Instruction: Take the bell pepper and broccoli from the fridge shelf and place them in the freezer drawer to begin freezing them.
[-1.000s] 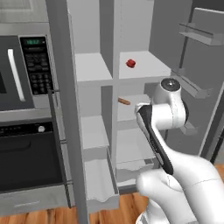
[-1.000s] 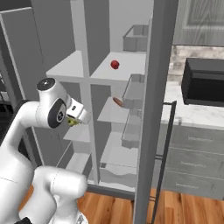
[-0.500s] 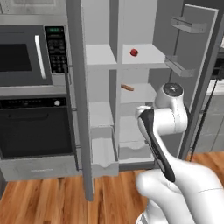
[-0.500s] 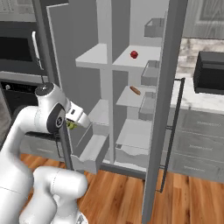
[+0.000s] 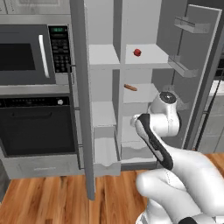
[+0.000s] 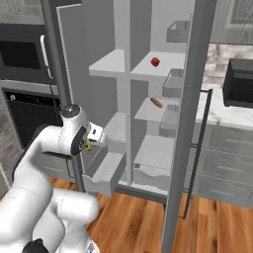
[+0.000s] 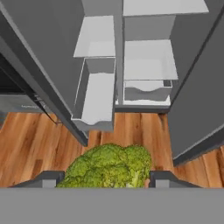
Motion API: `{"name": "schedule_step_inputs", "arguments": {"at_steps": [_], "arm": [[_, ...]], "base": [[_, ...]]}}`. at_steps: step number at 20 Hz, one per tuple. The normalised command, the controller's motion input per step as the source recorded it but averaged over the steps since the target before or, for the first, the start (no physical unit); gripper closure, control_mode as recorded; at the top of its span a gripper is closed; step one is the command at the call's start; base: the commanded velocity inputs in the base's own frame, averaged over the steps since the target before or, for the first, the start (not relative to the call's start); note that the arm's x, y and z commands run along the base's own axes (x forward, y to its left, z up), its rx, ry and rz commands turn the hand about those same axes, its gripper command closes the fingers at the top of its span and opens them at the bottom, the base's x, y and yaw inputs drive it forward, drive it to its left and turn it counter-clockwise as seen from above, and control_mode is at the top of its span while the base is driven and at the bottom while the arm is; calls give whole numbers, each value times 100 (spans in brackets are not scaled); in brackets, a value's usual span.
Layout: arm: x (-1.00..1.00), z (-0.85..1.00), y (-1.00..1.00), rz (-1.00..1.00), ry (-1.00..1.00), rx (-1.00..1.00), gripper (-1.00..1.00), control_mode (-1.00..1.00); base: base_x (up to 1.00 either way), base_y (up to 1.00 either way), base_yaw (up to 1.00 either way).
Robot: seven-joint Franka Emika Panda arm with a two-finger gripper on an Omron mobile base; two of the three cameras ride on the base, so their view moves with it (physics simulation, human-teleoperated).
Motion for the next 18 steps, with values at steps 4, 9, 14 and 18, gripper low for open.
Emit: {"name": "schedule_step_inputs", "arguments": {"at_steps": [4,9,14,18], "arm": [[91,-69,13,32,4,0,100,-100],[87,-64,15,26,1,0,100,-100],[41,-51,-8,27,9,0,100,-100],[67,-42,17,11,17,0,100,-100]], "base": [[0,0,0],[0,0,0],[0,0,0],[0,0,0]]}}
